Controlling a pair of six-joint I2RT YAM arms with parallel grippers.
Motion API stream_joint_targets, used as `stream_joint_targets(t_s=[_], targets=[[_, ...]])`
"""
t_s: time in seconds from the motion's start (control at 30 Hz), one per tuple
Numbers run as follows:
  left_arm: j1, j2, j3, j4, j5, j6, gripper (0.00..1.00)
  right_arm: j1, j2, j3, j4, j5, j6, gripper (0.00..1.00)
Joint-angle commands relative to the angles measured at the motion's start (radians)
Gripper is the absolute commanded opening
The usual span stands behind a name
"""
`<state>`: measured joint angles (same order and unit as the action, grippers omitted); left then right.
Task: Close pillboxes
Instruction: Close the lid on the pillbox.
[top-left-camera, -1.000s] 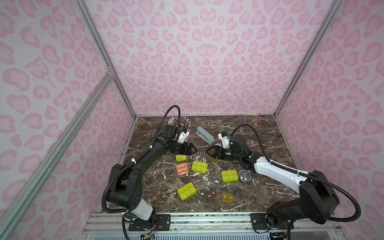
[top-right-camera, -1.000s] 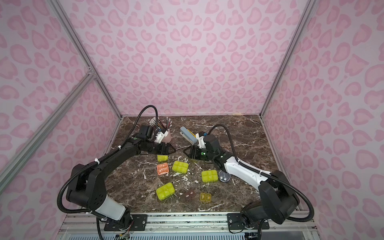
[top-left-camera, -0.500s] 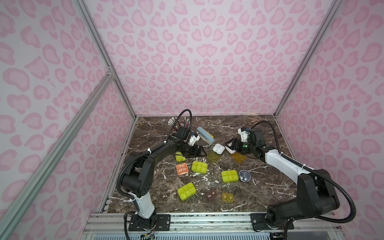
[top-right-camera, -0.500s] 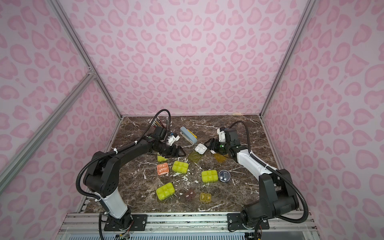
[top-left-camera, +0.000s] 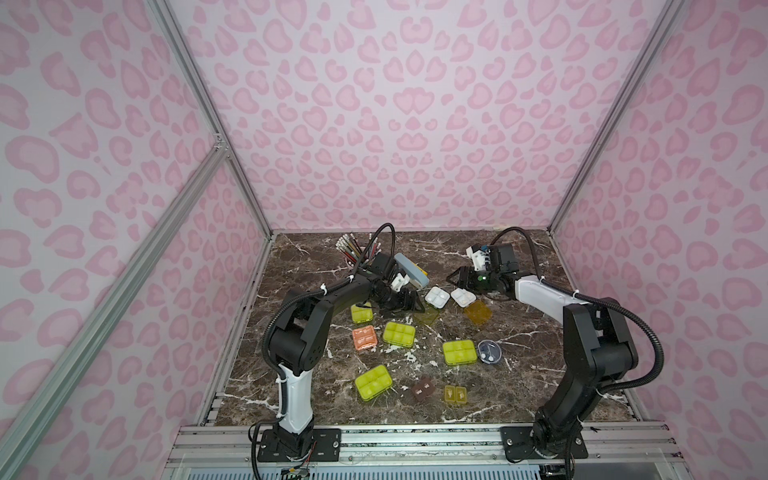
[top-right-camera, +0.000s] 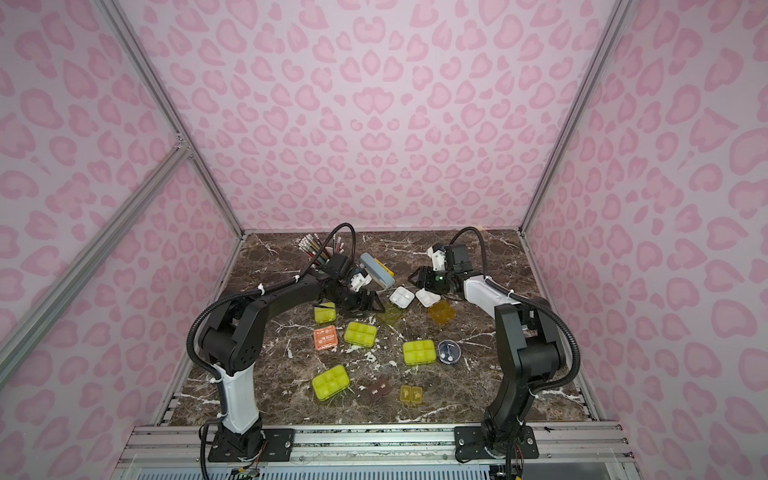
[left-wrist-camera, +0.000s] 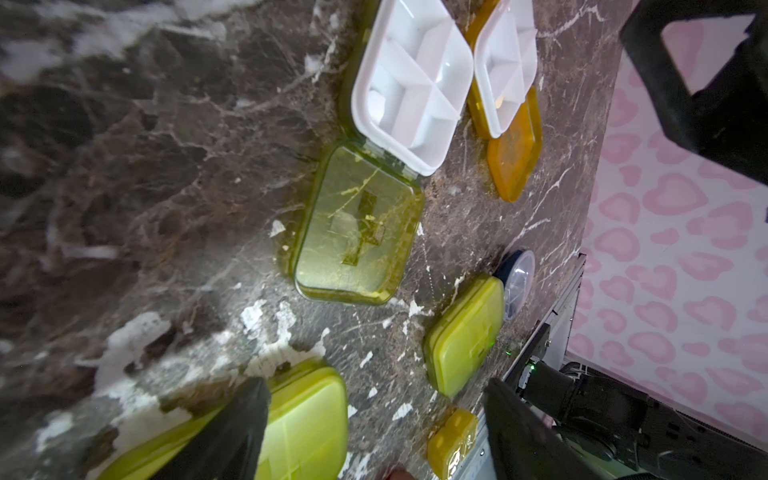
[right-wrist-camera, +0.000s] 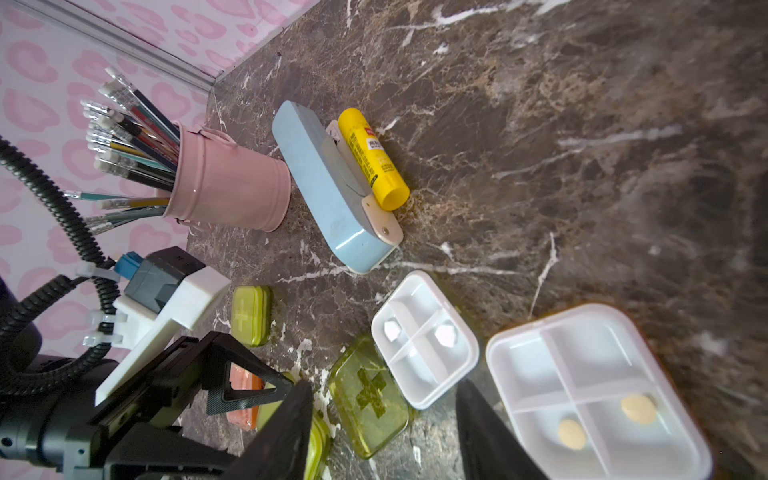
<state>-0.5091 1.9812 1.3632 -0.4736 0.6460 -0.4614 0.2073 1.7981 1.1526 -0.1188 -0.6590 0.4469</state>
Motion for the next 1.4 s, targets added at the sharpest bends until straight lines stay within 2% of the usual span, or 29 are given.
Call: stream_joint_targets(t_s=[0.0,0.4,0.57,0.9,1.37], targets=[[0.0,0.021,0.02,0.005,0.0,-0.013,0.82,0.0,0.042,0.023,-0.035,-0.027,-0.053,0.55],[0.0,0.079,0.043,0.01,0.014,-0.013,0.82,0.013,0.112,0.047,-0.041,-0.025,-0.085,0.5],[0.003,0.085,0.041,0.005,0.018,-0.005,0.81,0.034,0.15,0.075,-0.051,-0.019,-0.093,0.45],[0.018,0.081,0.024,0.005,0.028,0.005,0.81,0.072,0.206,0.115,-0.096,0.035,-0.132,0.44],[0.023,0.083,0.007,0.03,0.049,-0.014,0.81,0.096,0.213,0.094,-0.081,0.015,-0.12,0.44]])
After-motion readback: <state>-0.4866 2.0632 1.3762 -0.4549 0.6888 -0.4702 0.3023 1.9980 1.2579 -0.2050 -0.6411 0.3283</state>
